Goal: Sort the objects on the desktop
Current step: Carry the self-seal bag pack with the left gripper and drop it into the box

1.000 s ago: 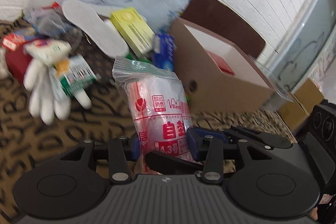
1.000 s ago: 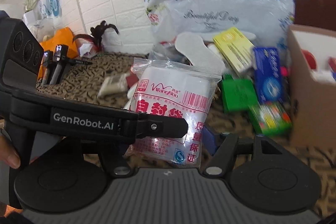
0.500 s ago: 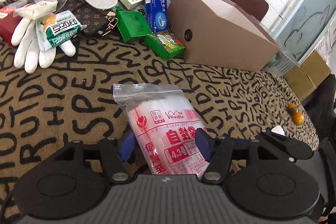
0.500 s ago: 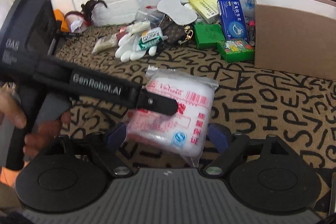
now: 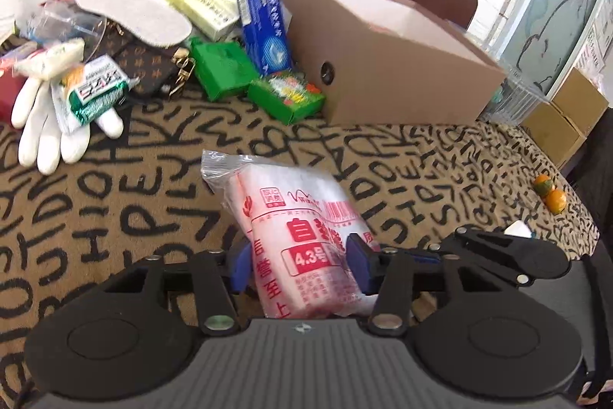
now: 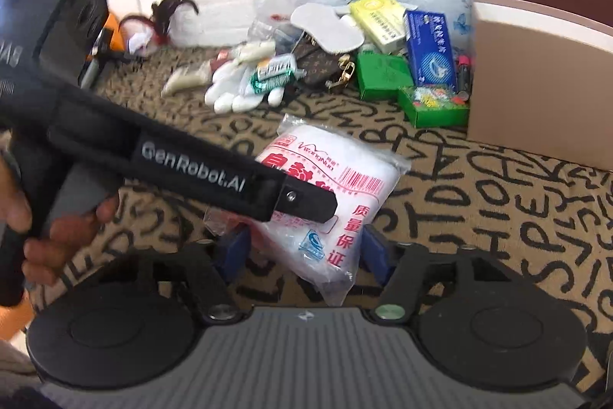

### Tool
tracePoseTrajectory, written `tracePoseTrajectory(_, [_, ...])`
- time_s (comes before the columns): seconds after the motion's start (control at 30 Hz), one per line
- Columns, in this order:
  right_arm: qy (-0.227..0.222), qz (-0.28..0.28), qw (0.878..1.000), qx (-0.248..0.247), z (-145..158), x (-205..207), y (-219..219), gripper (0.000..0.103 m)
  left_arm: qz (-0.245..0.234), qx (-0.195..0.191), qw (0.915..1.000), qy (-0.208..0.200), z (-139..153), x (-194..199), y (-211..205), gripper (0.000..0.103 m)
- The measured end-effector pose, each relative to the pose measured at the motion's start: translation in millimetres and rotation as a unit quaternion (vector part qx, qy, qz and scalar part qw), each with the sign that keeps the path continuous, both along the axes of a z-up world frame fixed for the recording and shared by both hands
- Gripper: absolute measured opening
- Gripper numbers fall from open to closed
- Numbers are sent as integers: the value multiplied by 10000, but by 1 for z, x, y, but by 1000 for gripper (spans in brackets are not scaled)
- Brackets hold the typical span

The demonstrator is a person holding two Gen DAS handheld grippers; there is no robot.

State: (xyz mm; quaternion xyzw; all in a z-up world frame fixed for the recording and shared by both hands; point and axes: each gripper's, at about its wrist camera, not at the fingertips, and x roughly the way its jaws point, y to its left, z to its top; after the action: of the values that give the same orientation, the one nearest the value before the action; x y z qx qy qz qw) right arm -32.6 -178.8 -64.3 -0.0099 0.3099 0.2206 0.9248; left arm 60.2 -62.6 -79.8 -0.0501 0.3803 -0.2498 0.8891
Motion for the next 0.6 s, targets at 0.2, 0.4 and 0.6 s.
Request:
tracePoseTrajectory(0.2, [-89,-104,9997,222,13,-5,-11,46,-224,-329,9989,-235,20,-5,-10,28])
tracePoseTrajectory(0.4, [-419,-18,9991,22,29,-6,-5,41,-401,0,9983,-434,30,-2,-26,29])
tracePoseTrajectory(0.6, [133,-327,9993,144,4,3,-16,64,-261,202,9994,-44,10,14,-21,45])
